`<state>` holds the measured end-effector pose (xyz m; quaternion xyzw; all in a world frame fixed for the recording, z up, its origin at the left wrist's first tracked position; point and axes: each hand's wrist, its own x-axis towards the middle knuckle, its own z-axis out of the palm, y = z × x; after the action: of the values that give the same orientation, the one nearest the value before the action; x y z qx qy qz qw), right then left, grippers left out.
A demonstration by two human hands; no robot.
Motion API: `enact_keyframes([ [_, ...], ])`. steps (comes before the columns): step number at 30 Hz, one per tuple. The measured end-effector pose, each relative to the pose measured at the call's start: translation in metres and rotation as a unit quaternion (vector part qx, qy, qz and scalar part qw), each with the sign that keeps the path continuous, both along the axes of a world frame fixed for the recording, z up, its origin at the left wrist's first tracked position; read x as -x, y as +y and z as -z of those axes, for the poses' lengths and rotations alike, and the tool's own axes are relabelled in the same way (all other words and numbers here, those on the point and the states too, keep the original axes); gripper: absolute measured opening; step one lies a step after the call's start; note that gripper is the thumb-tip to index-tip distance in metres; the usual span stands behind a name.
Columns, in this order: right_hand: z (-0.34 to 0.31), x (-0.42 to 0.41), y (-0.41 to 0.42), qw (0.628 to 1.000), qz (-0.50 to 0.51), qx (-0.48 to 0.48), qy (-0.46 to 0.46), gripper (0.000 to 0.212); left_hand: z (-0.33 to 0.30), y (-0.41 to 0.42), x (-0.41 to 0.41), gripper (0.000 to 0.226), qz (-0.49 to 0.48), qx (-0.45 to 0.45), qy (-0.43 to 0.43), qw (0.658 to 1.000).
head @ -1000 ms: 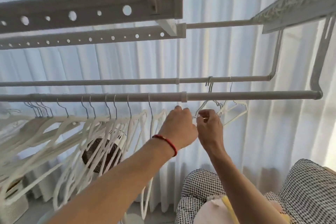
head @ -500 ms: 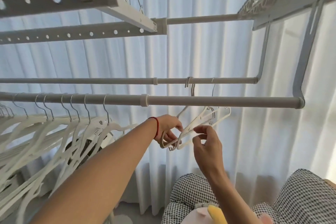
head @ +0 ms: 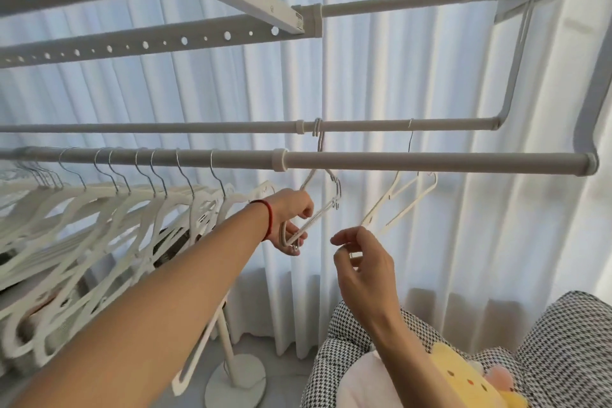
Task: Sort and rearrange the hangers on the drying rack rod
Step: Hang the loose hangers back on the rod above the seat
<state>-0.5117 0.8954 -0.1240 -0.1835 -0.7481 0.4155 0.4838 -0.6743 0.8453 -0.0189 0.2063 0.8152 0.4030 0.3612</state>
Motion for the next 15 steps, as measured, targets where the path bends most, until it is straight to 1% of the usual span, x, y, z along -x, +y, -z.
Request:
enact_keyframes([
  [2, 0.002, 0.001, -0.013, 1.000, -0.022, 0.000, -0.019, 0.026, -0.006, -0.009, 0.006, 0.029, 0.005, -0.004, 0.002, 1.000],
  [5, -0.003, 0.008, -0.033, 0.998, -0.042, 0.022, -0.039, 0.027, -0.025, -0.015, 0.014, 0.037, 0.032, -0.014, -0.020, 0.999],
  [9, -0.011, 0.012, -0.063, 0.998, -0.043, 0.033, -0.040, 0.026, -0.037, -0.007, 0.021, 0.049, 0.054, -0.003, -0.015, 0.998],
  [13, -0.007, 0.001, -0.079, 0.997, -0.026, 0.046, -0.060, 0.029, -0.034, 0.004, 0.027, 0.046, 0.043, -0.042, -0.044, 0.997],
  [15, -0.001, -0.011, -0.078, 0.996, -0.015, 0.047, -0.078, 0.030, -0.033, 0.012, 0.028, 0.045, 0.043, -0.057, -0.033, 0.997],
])
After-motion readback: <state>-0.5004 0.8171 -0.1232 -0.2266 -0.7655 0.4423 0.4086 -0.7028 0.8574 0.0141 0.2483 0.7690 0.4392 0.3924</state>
